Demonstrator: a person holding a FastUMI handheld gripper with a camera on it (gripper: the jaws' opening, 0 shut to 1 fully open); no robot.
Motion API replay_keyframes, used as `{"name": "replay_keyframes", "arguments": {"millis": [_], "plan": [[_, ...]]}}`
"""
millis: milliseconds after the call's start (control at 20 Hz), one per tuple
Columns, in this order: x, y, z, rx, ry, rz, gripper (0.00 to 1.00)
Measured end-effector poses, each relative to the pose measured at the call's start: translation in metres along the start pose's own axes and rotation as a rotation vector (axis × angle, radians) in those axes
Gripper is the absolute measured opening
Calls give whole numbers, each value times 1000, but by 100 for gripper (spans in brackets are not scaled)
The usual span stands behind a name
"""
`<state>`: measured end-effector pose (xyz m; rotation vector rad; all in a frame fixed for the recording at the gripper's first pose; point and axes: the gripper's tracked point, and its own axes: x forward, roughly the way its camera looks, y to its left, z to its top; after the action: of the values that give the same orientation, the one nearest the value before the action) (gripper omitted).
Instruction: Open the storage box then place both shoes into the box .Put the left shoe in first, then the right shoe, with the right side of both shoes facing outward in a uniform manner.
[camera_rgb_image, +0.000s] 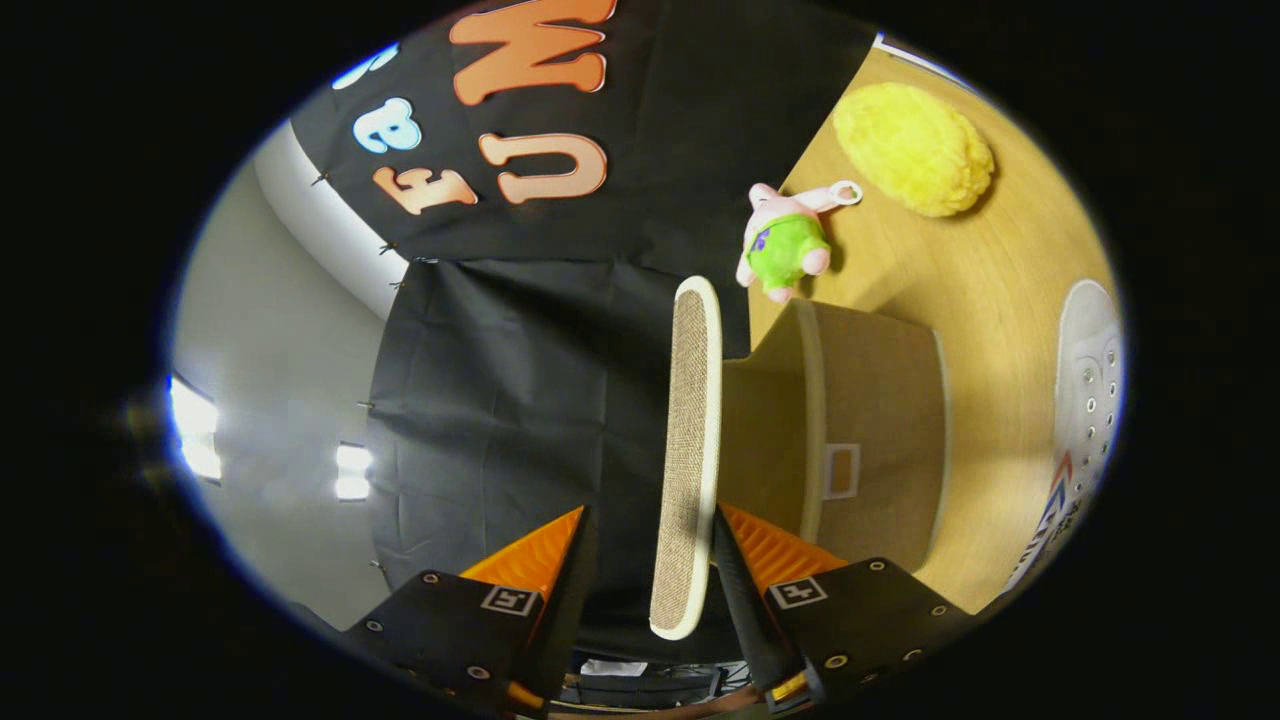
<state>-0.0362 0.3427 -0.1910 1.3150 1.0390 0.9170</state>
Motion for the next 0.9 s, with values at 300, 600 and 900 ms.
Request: {"name": "replay_keyframes", "arguments": {"millis": [300,600,900], "plan": [[37,18,12,-87,-33,-91,26],[82,63,0,-157,3,-102,9],[145,85,-26,-310,57,-172,10]]}}
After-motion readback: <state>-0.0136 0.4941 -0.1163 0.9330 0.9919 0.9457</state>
